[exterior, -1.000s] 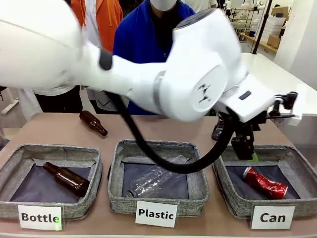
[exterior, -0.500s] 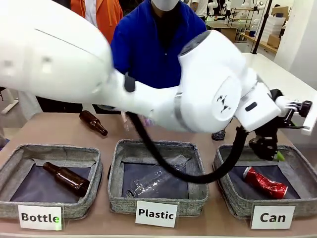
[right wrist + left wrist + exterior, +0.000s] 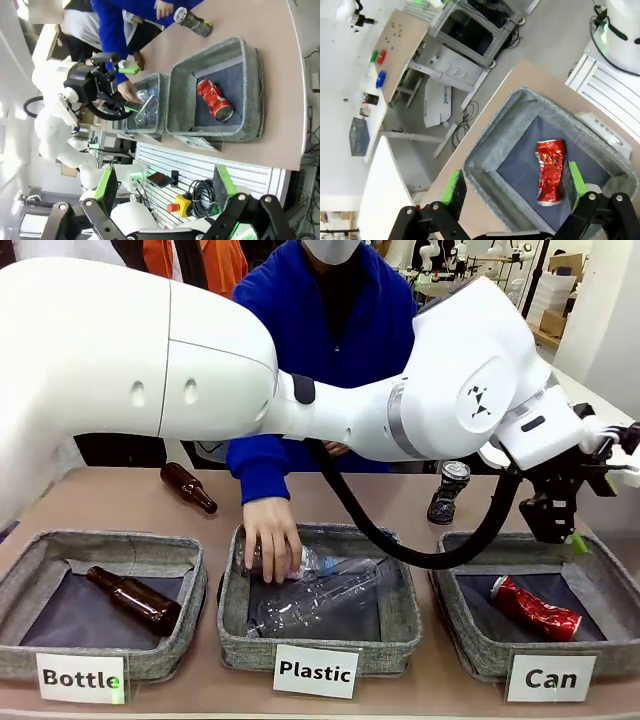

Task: Sort the can waste into the basket.
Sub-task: Pick up the can waste from the table and place it in the right Fabric basket.

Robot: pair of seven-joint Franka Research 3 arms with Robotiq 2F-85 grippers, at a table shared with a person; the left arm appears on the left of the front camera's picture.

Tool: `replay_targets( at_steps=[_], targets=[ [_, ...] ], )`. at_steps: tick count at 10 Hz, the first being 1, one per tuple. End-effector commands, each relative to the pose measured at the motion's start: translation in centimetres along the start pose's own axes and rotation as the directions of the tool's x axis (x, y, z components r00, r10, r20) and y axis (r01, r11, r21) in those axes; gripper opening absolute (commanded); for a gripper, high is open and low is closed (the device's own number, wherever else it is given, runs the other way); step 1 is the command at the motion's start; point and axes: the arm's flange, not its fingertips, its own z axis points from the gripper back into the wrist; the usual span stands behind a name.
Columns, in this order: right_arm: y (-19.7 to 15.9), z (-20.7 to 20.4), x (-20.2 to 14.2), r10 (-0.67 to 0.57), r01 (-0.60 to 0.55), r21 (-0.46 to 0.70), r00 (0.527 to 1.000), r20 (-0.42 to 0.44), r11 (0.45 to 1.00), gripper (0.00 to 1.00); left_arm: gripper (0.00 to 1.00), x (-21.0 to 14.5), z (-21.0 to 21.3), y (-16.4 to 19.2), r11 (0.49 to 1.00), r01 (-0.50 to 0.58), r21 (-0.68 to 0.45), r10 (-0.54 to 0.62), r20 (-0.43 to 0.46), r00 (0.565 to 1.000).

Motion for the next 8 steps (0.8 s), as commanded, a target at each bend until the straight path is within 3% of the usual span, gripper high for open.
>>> replay_targets(
  at_steps=[1,8],
  targets=[
    [0.49,-0.65,0.65,0.024,-0.023,0.023,1.0,-0.015,0.999,1.0,1.0,0.75,0.24,-0.04,0.999,-0.044,0.03,0.045,-0.027,0.999],
    [0.23,-0.56,0.39,0.033,-0.032,0.027,0.999,-0.015,0.999,1.0,1.0,0.6,0.98,-0.96,0.995,-0.081,0.056,0.082,-0.032,0.996]
  ],
)
